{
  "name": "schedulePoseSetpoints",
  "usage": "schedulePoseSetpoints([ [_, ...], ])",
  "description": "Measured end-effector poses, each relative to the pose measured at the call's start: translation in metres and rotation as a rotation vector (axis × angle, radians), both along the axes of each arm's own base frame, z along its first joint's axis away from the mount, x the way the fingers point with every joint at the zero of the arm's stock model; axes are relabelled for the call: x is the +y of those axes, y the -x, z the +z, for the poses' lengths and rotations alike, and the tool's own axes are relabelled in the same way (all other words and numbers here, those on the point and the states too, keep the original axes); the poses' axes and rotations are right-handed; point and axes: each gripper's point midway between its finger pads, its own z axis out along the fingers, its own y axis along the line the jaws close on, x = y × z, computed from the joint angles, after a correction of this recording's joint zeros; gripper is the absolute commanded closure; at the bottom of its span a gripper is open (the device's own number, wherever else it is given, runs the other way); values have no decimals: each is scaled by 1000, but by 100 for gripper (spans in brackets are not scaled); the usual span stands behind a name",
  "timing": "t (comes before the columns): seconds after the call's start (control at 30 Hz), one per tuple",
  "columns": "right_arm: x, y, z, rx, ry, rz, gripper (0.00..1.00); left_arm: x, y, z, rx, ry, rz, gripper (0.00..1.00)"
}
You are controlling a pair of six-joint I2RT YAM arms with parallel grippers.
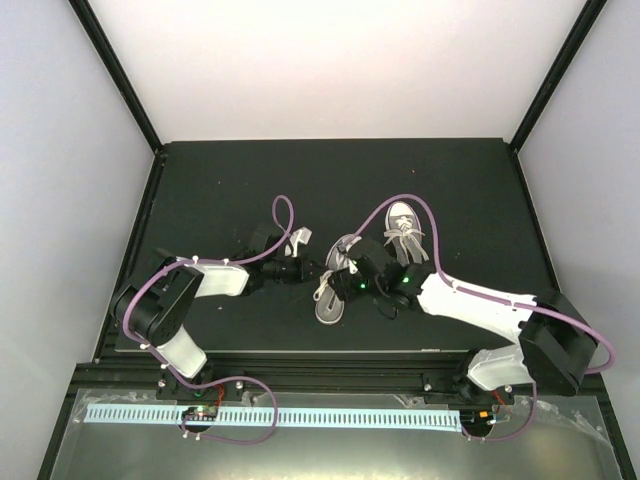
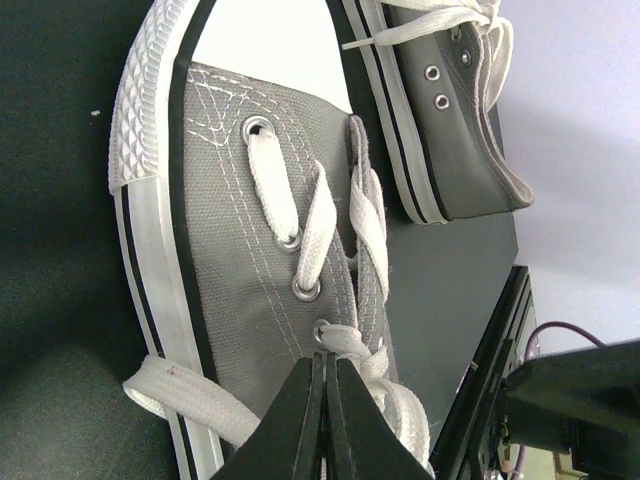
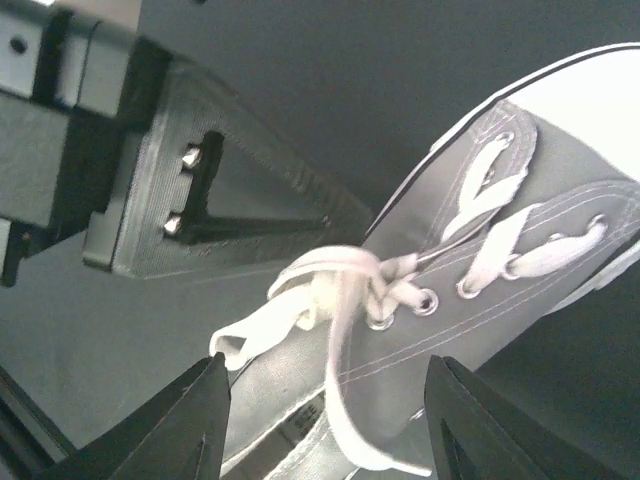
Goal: Tie the shoes
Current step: Tie the shoelace on the shoe.
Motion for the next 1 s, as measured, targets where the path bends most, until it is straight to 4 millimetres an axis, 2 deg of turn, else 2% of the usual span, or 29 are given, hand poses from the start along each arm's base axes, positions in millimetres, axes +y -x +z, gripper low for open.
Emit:
schedulePoseSetpoints([
  [0.13, 11, 11, 0, -2, 73, 27, 37, 1, 1, -1, 2, 0, 1, 98],
  [0.3, 39, 15, 2, -27, 158, 42, 32, 1, 2, -1, 1, 1, 1, 99],
  [0.63, 58, 17, -42, -1, 368, -26, 29, 1, 1, -1, 3, 1, 7, 99],
  [0.73, 61, 13, -43, -19, 408, -64, 32, 5, 2, -4, 17, -4, 19, 98],
  [1.0, 48, 4, -43, -77, 489, -147, 52, 5, 1, -4, 22, -1, 27, 99],
])
